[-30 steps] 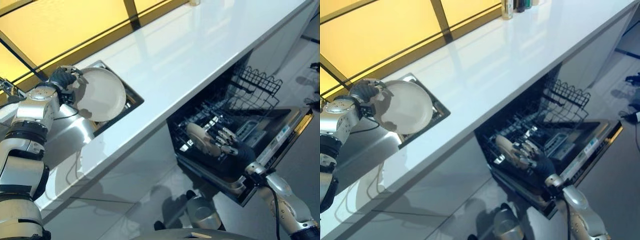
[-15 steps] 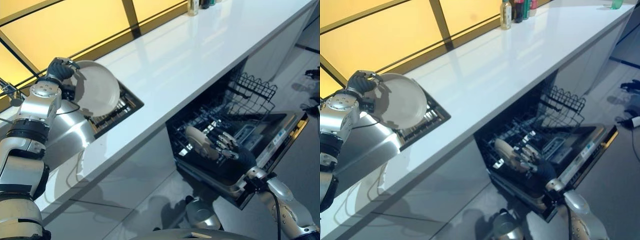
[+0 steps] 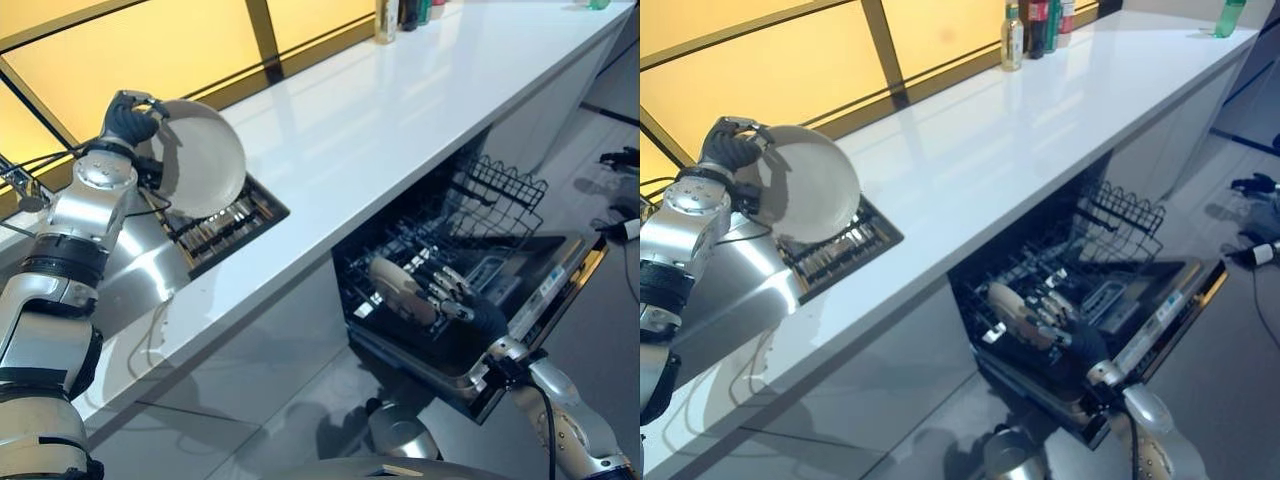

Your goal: Pick up plates and place into dishwasher.

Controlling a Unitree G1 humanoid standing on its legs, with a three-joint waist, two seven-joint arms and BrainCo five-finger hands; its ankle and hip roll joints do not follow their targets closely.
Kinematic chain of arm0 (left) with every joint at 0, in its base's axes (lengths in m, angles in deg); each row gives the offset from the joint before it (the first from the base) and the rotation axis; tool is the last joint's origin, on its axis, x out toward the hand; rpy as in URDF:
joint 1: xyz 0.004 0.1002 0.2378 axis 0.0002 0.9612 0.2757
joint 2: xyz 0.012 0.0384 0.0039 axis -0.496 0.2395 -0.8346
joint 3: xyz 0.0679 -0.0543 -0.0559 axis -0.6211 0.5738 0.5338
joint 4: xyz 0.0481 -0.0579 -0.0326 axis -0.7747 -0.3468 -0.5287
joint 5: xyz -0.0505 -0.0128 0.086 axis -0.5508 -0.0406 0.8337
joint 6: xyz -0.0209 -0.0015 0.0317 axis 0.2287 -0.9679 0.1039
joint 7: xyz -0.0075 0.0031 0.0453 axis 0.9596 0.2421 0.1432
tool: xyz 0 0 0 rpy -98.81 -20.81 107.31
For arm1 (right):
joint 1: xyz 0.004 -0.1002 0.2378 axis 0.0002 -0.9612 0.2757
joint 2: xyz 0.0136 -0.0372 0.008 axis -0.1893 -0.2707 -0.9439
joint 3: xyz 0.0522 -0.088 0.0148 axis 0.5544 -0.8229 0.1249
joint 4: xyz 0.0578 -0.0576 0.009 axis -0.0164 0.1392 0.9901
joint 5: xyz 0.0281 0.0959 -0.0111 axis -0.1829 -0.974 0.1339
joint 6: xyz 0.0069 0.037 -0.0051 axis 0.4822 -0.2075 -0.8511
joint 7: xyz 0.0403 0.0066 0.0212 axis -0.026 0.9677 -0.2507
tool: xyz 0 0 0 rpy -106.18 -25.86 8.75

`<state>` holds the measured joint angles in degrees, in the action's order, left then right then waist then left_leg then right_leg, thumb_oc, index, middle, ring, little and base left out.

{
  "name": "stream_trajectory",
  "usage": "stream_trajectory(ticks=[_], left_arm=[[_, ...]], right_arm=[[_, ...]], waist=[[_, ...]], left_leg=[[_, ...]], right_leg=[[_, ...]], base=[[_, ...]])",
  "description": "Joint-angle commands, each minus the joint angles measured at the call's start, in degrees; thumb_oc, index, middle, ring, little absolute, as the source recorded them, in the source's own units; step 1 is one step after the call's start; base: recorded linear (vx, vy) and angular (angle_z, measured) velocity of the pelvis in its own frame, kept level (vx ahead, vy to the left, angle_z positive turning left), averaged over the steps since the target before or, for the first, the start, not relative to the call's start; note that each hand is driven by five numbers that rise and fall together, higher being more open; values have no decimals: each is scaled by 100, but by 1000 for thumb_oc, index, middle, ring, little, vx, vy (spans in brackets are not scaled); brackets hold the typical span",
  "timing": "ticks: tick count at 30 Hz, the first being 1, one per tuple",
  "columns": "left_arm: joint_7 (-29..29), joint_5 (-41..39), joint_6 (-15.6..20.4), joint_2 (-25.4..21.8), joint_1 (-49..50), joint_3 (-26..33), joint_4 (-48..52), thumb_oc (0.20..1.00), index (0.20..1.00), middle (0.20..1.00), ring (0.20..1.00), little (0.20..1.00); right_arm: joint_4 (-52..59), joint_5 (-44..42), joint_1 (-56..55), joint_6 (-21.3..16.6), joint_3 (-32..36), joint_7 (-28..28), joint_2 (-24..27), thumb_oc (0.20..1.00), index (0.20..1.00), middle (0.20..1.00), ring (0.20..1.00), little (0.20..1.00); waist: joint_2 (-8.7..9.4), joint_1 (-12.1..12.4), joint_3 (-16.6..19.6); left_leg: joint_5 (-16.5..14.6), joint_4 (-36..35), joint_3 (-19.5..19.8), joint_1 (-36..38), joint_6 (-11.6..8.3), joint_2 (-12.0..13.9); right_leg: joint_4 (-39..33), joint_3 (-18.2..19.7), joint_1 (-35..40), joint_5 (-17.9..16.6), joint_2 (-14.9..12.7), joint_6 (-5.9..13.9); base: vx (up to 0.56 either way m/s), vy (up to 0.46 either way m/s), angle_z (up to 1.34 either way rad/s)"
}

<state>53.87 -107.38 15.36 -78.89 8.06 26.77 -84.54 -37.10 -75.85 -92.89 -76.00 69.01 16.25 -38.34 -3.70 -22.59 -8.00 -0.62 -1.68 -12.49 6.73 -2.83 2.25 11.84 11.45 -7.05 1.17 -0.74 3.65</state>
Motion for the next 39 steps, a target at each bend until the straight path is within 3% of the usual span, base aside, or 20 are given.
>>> stream_trajectory(ticks=[1,13,22,39], left_arm=[[-278,-75,467,-196,-503,380,138,200,200,200,200,200],[-237,-486,941,165,-333,681,832,200,200,200,200,200],[40,-1294,1274,588,-127,866,1627,200,200,200,200,200],[369,-1626,1429,1727,409,735,2335,200,200,200,200,200]], right_arm=[[353,-115,-13,-286,166,36,-118,1000,1000,1000,1000,1000],[221,217,147,-451,-36,-505,-396,1000,1000,1000,1000,1000],[-115,415,388,-874,-203,-1081,-606,1000,1000,1000,1000,1000],[-205,85,1115,-945,-640,-1588,-974,1000,1000,1000,1000,1000]], waist=[[158,67,336],[161,193,579],[156,288,705],[131,400,831]], left_leg=[[-455,555,-23,-222,345,-36],[-436,408,57,-131,357,-79],[-394,261,106,-85,375,-119],[-451,282,22,-41,463,-231]], right_leg=[[-297,222,92,7,-91,466],[-439,208,233,-20,-46,434],[-531,167,289,-82,-37,416],[-523,262,275,-250,-85,476]], base=[[0,0,0],[-6,2,0],[-51,20,0],[-41,9,-5]])
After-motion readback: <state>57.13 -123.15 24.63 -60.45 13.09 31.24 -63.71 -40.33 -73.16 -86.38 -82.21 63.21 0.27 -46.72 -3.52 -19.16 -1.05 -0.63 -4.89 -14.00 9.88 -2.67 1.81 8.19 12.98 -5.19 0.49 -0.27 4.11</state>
